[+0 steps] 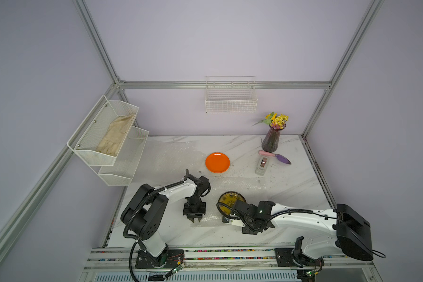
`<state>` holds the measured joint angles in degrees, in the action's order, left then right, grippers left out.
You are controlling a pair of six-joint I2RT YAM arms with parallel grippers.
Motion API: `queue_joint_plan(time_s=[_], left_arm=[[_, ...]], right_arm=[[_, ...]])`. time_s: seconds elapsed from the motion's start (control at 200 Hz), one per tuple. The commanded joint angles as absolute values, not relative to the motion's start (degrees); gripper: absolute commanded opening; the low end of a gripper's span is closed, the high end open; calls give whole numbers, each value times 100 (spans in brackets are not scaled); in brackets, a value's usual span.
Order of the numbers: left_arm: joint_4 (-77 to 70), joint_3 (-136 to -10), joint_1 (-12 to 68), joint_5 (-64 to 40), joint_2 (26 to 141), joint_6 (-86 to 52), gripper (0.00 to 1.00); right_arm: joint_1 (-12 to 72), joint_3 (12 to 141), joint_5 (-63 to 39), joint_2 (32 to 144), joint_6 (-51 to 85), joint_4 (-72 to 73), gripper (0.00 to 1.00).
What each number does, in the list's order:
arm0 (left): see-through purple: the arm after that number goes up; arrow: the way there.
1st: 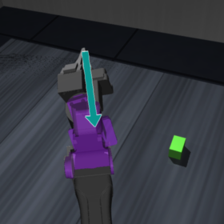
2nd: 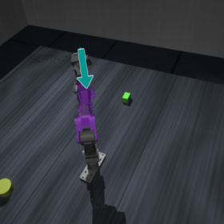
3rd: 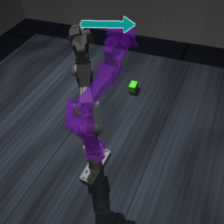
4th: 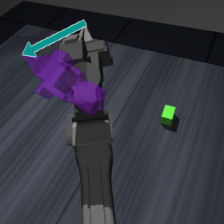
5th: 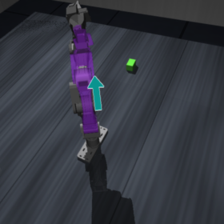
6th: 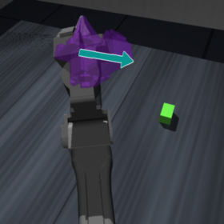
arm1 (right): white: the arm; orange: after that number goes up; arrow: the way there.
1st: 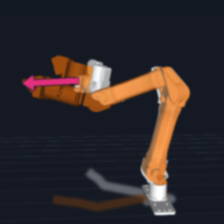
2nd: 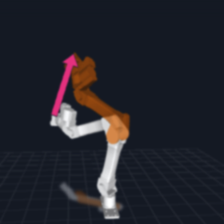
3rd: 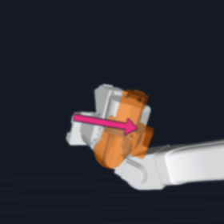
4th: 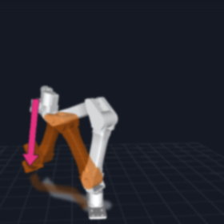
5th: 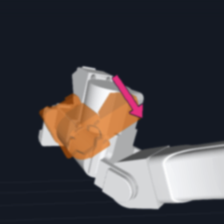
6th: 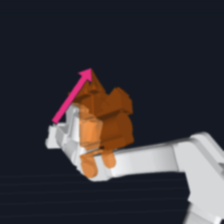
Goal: Wrap dinner plates in bubble wrap
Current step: Wrap the plate in the bubble wrap.
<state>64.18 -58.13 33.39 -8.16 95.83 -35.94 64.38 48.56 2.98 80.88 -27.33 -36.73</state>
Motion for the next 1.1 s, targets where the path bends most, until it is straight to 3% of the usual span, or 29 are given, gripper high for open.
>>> queue_joint_plan(time_s=[0.0,0.21,0.475,0.565,0.85,1.095], left_arm=[[6722,-6914,3305,-191,9397,-3406,31],[6846,-7697,3305,-221,9386,-3203,31],[6775,-8332,3554,-651,9500,-3085,31],[6589,-8087,3596,-847,9694,-3039,31],[6665,-7410,3523,-115,10802,-3043,29],[6601,-6659,3559,-835,10540,-2998,27]], right_arm=[[6001,5237,-486,8281,-2354,-3772,0],[5223,5627,-1762,8816,-1648,-3750,0],[4132,5645,-2610,9032,-667,-3649,0],[3894,5549,-2828,8960,-387,-3563,0],[3416,5422,-3388,8986,185,-3451,0],[3429,5189,-4004,8494,602,-3738,0]])
